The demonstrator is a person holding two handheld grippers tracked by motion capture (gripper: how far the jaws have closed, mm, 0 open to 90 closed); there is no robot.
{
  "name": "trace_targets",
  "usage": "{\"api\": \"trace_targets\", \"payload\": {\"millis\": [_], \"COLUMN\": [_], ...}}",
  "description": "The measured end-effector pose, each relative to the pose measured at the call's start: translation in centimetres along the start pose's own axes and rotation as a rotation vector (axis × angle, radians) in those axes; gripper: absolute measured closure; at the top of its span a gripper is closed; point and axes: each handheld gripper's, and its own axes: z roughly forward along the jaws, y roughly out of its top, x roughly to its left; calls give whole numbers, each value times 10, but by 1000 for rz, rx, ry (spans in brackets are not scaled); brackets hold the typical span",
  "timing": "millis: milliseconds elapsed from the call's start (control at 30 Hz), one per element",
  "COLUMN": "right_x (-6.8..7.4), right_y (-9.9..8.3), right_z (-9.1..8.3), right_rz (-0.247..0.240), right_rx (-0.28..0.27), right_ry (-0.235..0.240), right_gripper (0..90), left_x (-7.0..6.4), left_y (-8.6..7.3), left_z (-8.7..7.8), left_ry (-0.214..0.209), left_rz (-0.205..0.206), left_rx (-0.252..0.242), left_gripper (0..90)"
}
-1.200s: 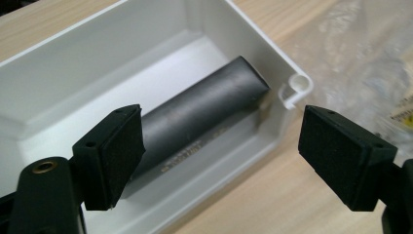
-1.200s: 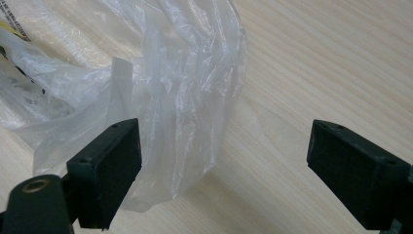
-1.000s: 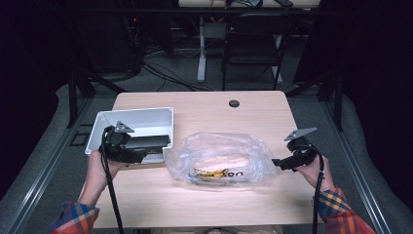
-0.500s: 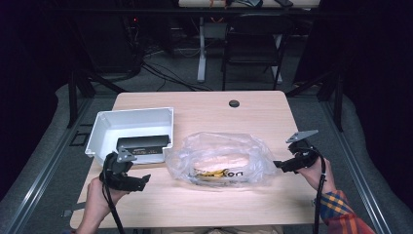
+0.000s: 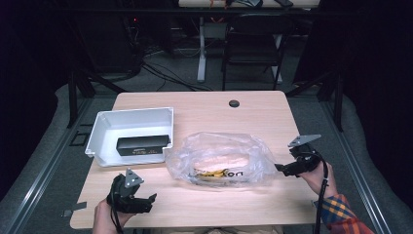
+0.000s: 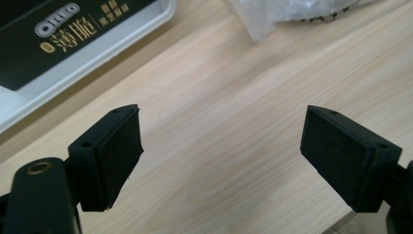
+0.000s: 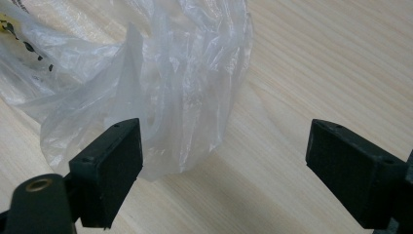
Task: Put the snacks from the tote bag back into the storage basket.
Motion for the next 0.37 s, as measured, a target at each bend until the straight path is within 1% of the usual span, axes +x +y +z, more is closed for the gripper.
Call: {"api": "trace_targets", "payload": {"millis": [67,133,200,233,267,367], "right_x": [1,3,3,3,2,2], "right_y": [-1,-1,-1,-1,-1,-1], "right_z": [1,2,2,2,2,2], "right_rz": [-6,-12,-9,-7,-7,-12], "right_rx": [1,7,2,-1,-2,-1], "right_ry": [-3,-4,-11,-11,-12,-9], "right_gripper": [129,129,129,130,130,130], "left_x": [1,1,0,-2,-2,-4], "left_y": [-1,-2,-2,-1,-1,-1], "left_z": [3,5,6,7,8,10], "left_ry": [-12,-19,-38,-25,-24,-27], "left_rz": [-12,-12,-7,2,11,11], "left_rx": [-3,-2,1,-1,1,-2], "left_gripper": [150,149,148,148,148,148]}}
